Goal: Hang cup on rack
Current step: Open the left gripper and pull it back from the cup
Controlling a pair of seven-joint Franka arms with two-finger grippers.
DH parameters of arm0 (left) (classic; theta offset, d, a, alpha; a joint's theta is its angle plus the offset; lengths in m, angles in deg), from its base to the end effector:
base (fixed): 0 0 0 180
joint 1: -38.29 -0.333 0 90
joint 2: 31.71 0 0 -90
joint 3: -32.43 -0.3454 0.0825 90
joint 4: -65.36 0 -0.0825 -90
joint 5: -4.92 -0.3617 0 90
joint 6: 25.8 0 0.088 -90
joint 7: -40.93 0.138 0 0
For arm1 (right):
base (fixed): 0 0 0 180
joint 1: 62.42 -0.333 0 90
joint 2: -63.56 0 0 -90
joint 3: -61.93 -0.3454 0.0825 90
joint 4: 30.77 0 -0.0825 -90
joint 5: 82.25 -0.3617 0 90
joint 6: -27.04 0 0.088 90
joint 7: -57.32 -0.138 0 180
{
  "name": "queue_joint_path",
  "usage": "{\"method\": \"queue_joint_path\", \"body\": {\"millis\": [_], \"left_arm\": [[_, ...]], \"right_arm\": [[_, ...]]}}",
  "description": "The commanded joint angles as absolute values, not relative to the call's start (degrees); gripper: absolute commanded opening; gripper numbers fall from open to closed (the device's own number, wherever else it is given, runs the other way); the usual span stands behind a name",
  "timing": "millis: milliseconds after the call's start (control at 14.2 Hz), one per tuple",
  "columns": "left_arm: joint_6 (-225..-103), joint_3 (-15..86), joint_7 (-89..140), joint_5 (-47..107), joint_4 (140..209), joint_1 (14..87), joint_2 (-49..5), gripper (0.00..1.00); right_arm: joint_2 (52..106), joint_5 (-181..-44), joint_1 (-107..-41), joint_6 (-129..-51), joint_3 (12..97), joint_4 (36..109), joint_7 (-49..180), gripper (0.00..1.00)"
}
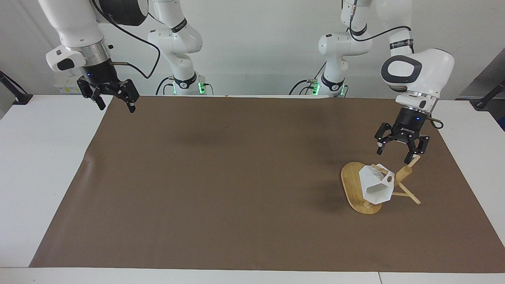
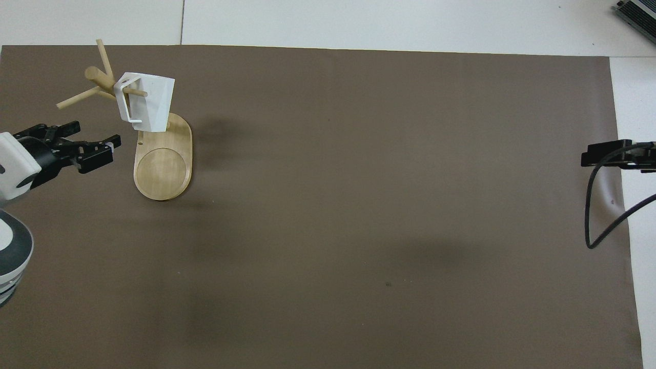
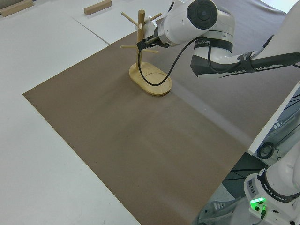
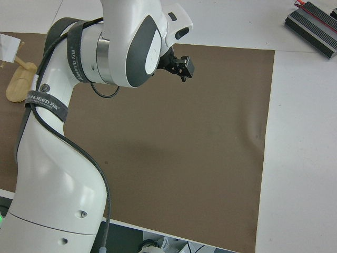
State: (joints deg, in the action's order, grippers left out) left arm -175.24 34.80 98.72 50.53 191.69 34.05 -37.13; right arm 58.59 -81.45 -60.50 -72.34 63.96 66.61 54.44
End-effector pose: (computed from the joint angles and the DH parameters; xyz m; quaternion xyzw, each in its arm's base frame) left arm 0.5442 0.0213 0.4889 0.9183 -0.1766 0.3325 0.1222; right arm 0.5198 -0.0384 0.6251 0.9964 -0.0588 0.0607 0.0060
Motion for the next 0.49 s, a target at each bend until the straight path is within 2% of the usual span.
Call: {"method": "queue_joint_path", "body": {"millis": [0,282,424], "left_arm": [[-166.19,35.07,97.71,43.79,187.97,29.25,-37.78,1.0],[-152.05,35.07,89.21,30.54,180.08,23.97,-37.78,1.0],[-144.31,35.33,79.92,23.5,174.19,24.14,-37.43,1.0]], "right_arm": [[57.41,-81.02,-59.79,-72.63,63.42,67.84,55.29,1.0],[57.15,-82.42,-59.7,-71.31,63.07,68.28,55.73,1.0],[57.15,-85.22,-59.7,-70.96,62.98,68.37,55.73,1.0]]}}
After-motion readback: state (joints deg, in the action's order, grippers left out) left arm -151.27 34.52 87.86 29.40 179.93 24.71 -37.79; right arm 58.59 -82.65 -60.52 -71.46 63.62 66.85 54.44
